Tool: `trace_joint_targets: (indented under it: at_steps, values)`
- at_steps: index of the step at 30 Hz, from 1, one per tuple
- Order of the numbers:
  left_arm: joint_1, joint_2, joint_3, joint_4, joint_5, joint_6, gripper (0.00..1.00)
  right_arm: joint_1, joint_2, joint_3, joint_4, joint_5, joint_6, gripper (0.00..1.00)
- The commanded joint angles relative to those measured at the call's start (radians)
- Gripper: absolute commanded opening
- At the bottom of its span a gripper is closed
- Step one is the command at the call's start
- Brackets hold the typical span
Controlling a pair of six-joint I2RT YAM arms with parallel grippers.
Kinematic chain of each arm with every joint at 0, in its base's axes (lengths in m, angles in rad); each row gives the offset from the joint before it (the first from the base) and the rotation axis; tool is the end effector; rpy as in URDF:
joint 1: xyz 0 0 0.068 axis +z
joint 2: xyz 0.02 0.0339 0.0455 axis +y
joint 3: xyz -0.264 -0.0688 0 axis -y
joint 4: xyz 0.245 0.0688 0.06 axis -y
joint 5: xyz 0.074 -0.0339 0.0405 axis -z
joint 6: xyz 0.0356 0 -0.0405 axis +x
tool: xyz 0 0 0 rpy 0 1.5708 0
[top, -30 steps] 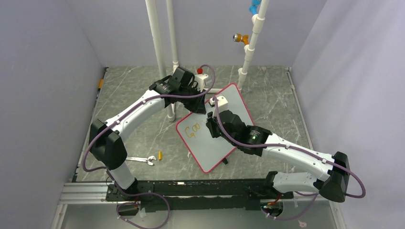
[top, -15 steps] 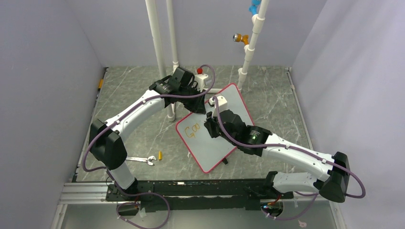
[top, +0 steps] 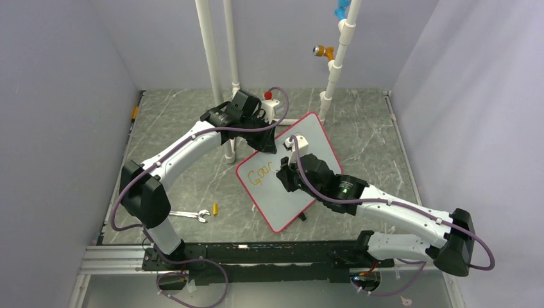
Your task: Write a sentence on the whiteboard
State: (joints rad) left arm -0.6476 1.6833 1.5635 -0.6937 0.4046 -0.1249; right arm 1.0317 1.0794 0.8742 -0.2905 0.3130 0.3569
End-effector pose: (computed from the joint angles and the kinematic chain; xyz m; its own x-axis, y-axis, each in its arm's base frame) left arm 0.2893 -0.2364 0.3286 -0.6710 0.3640 -0.6460 0.6920 0.6202 -0.3694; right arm 0.1338 0.2024 0.3038 -0.4655 -0.1306 -0.8754 -0.5494 0.8180 0.1701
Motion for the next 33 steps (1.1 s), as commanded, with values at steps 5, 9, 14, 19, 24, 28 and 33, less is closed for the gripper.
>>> trace_joint_targets:
  at_steps: [5, 9, 14, 19, 24, 28, 33]
  values:
    - [-0.014, -0.016, -0.016, -0.038, -0.091, 0.076, 0.00, -0.003, 0.036, 0.036, -0.046, 0.096, 0.007, 0.00]
    - [-0.015, -0.017, -0.017, -0.036, -0.090, 0.074, 0.00, -0.002, 0.070, 0.079, -0.048, 0.127, -0.007, 0.00]
    - [-0.014, -0.016, -0.018, -0.035, -0.085, 0.074, 0.00, -0.002, 0.100, 0.128, -0.046, 0.146, -0.042, 0.00]
    - [-0.014, -0.019, -0.017, -0.034, -0.081, 0.070, 0.00, -0.003, 0.121, 0.166, -0.037, 0.142, -0.070, 0.00]
    - [-0.014, -0.019, -0.019, -0.033, -0.079, 0.071, 0.00, -0.003, 0.141, 0.190, -0.021, 0.135, -0.083, 0.00]
    - [-0.015, -0.020, -0.019, -0.035, -0.080, 0.071, 0.00, -0.002, 0.156, 0.221, -0.017, 0.144, -0.091, 0.00]
    - [-0.014, -0.024, -0.020, -0.032, -0.078, 0.070, 0.00, -0.002, 0.167, 0.238, -0.016, 0.148, -0.092, 0.00]
